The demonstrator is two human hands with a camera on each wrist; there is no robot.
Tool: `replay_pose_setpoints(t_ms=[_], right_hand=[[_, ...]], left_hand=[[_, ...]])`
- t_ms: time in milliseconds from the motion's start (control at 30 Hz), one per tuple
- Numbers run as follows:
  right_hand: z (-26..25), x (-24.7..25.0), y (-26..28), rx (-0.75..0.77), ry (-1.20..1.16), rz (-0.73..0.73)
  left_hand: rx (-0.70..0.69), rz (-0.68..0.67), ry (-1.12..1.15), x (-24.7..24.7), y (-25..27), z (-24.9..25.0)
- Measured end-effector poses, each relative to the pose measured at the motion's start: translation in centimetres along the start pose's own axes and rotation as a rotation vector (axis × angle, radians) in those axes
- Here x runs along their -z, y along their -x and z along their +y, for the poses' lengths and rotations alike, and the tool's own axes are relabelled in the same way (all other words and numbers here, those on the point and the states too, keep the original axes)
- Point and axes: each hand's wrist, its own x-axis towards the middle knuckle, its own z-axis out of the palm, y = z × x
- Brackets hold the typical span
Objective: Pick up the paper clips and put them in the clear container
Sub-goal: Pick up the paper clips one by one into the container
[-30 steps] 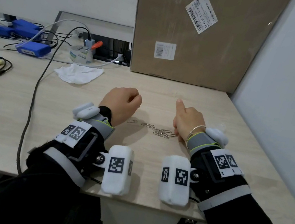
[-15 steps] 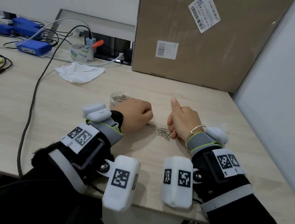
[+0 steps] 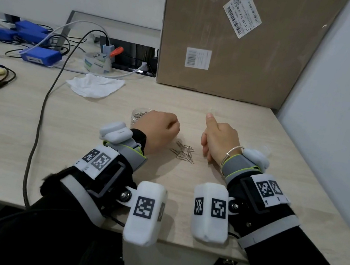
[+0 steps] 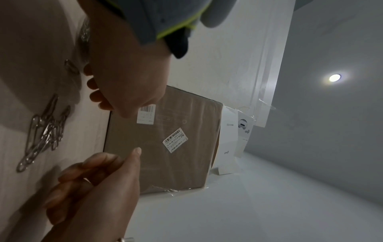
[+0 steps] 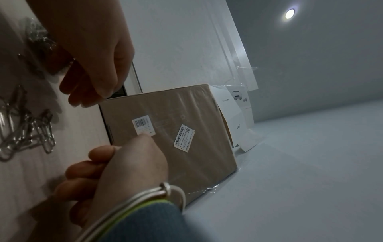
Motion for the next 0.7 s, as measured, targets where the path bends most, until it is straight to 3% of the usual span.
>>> replay_pose_setpoints(t_ms=[167, 300, 467, 600, 700], right_hand=[[0.0, -0.4, 0.1, 0.011, 0.006, -0.106], [0.0, -0.8, 0.0, 0.035, -0.034, -0.170], [-0.1, -1.3, 0.0, 0.065, -0.118, -0.187], [-0.2, -0.8, 0.1, 0.109, -0.141, -0.136], [0.2, 0.0, 0.1, 0.212, -0.006, -0.079]], left_hand=[[0.055, -0.058, -0.071, 0.0, 0.0, 0.0], [0.042, -0.097, 0.000, -0.1, 0.2, 0.7], [0.085, -0.138, 0.273, -0.4, 0.3, 1.2], [0.207, -0.135, 0.689, -0.7, 0.4, 1.6], [0.189, 0.036, 0.809, -0.2, 0.2, 1.7]])
